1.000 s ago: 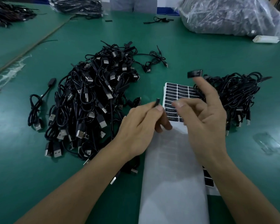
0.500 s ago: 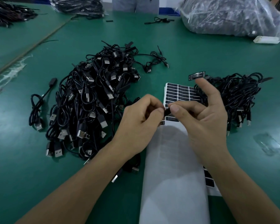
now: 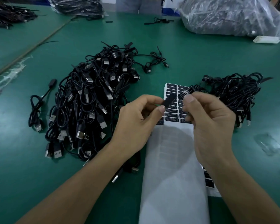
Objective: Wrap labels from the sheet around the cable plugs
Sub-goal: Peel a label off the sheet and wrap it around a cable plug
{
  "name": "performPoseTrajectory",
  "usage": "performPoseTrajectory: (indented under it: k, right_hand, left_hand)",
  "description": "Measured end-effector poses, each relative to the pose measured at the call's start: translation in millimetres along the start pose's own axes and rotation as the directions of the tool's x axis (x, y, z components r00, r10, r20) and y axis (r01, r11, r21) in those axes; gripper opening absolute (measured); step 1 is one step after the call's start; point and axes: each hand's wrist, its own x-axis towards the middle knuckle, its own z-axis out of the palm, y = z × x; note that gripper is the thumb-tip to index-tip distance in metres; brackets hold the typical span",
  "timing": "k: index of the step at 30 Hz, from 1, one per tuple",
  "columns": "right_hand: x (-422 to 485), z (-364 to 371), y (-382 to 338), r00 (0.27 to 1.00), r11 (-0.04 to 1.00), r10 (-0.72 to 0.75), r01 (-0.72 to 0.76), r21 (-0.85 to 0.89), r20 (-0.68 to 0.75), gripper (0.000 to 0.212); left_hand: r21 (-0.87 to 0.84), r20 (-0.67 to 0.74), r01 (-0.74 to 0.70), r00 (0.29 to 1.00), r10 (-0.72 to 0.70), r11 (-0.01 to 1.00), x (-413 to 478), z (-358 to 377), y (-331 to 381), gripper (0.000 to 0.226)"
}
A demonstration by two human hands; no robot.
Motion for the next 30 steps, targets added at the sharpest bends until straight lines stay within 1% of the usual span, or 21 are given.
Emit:
performPoseTrajectory:
  k: [2,5,9,14,19,24,30]
  right_hand:
    - [-1.7,1.4,0.1,0.996,0.996,0.084,-0.084,0.001,0.033,0.009]
    - [-2.6,3.2,0.0,0.985,0.988,0.154,-0.153,-0.017,0.074,0.018]
    - [-2.9,3.7,-0.7,0.974,0.978,0.207,-0.207,-0.012,0.087,0.012]
    - [-4.0,4.7,-1.0,0.978,0.981,0.193,-0.192,-0.023,0.078,0.011]
    - [-3.6,3.9,0.3,0.983,0.984,0.173,-0.168,-0.064,0.069,0.016]
    - [-4.2,4.0,0.6,0.985,0.984,0.154,-0.146,-0.106,0.074,0.014]
    - [-5.6,5.4,-1.6,0.991,0.985,0.099,-0.085,-0.147,0.091,0.009]
  left_hand:
    - [0.0,0.012,0.009,1.0,-0.009,1.0,-0.1,0.0,-0.4,0.018]
    - [0.005,0.055,-0.006,0.998,0.006,1.0,0.4,-0.7,-1.6,0.017]
    - [-0.049,0.101,-0.024,0.994,0.029,0.999,0.8,-0.5,-1.2,0.022]
    - [-0.103,0.115,-0.008,0.993,0.02,0.995,0.5,-0.5,-1.8,0.023]
    - [-0.125,0.146,0.031,0.989,-0.013,0.992,-0.1,-1.1,-2.0,0.024]
    - [-0.143,0.155,0.038,0.988,-0.016,0.989,0.6,-1.3,-2.4,0.024]
    - [-0.169,0.151,0.043,0.988,-0.018,0.985,1.0,-0.3,-3.6,0.021]
